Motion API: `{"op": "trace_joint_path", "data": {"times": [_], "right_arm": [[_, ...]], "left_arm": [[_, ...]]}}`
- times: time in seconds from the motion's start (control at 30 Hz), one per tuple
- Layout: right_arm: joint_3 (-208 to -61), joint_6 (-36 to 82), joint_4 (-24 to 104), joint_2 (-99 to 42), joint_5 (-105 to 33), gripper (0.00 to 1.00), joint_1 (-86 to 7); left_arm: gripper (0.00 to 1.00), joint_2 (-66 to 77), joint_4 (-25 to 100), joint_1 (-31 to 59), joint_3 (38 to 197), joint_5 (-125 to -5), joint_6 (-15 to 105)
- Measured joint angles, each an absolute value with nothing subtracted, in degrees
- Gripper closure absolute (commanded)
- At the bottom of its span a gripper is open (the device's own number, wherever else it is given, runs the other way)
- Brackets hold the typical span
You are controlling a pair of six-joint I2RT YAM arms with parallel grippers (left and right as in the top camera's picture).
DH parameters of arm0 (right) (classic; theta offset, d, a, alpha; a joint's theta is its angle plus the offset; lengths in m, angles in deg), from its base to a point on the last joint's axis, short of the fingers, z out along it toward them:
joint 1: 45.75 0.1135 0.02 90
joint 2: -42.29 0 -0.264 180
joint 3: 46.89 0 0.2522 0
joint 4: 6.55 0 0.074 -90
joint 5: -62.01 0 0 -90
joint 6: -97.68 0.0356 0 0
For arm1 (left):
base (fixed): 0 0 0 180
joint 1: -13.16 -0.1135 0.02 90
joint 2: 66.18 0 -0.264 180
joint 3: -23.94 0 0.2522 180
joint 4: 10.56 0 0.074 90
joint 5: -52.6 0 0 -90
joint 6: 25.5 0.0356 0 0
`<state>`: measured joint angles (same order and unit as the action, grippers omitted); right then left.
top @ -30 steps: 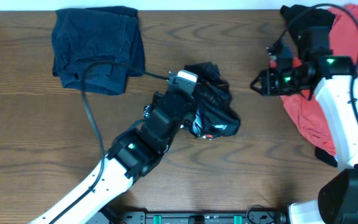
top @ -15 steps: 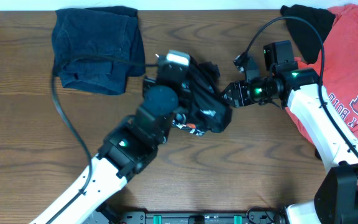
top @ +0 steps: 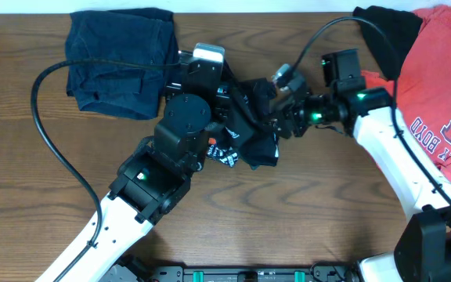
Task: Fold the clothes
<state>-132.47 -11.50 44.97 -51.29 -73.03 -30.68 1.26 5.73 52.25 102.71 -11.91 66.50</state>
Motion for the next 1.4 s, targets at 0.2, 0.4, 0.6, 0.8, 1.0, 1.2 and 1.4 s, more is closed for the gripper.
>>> {"op": "trace_joint_path", "data": {"times": [0.2,0.4,0.6,0.8,1.0,1.2,1.4], "right_arm": [[-132.5,-13.8,43.0,-51.3,-72.6,0.39,-26.1],[-132.5,-14.5,41.8,-51.3,-70.1,0.50,-23.1],[-132.5,-14.8,41.3,-51.3,-68.3,0.67,-21.7],[-132.5,-13.7,41.6,-54.0,-66.1,0.97,-20.7],[-132.2,-11.3,40.6,-56.9,-65.2,0.99,-20.8],[-132.5,-7.2,41.8,-52.6,-65.4,0.99,-25.6],[-139.9,-4.5,48.2,-39.9,-63.5,0.99,-34.3]], "left_arm": [[0.94,1.3,6.0,52.3,102.7,-11.9,66.5],[0.94,1.3,6.0,52.3,102.7,-11.9,66.5],[0.94,1.2,6.1,52.3,102.7,-11.9,66.5],[0.94,0.8,6.1,52.3,102.7,-10.4,66.6],[0.94,-1.2,6.4,52.2,102.7,-8.6,67.8],[0.94,-4.7,6.9,49.9,102.7,-7.8,68.4],[0.94,-9.7,6.8,48.2,102.7,-7.8,69.3]]}}
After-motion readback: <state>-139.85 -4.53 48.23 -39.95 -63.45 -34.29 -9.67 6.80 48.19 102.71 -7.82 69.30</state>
